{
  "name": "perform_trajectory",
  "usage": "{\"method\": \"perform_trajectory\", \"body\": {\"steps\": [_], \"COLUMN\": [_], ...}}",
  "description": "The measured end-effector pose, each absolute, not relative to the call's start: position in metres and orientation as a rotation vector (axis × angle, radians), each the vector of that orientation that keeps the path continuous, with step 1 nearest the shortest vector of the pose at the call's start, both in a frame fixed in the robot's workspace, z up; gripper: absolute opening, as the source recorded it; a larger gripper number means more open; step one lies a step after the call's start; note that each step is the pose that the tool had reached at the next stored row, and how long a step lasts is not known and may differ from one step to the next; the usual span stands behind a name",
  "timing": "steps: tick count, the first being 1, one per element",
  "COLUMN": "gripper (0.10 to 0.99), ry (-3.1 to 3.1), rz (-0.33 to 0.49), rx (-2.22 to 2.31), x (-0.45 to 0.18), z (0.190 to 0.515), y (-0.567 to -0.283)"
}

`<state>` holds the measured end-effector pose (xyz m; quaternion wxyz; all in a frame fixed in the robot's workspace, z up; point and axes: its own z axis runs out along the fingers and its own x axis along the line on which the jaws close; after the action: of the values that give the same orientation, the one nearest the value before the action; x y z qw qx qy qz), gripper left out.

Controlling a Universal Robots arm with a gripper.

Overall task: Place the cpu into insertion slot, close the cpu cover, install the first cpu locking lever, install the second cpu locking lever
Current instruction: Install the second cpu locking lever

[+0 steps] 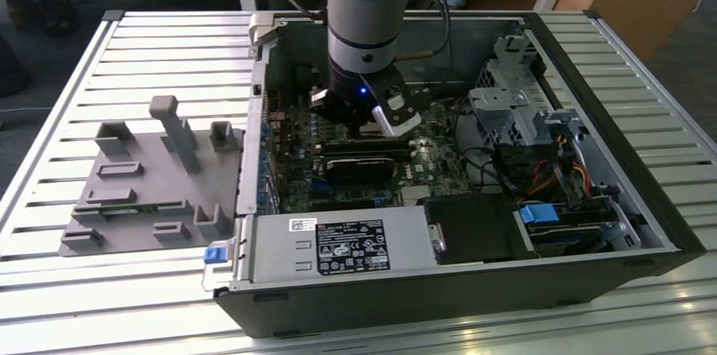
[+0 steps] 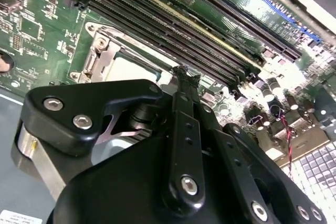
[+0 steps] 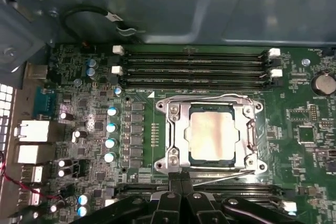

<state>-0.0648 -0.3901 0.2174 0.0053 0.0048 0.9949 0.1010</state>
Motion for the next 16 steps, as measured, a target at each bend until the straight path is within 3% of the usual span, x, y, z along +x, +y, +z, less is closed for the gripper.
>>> {"method": "perform_trajectory", "body": {"steps": [16], "gripper": [0.110], "ry": [3.103], "rz": [0.422], "rx": [0.016], "x": [-0.070], "z": [0.210], "y": [-0.406]}}
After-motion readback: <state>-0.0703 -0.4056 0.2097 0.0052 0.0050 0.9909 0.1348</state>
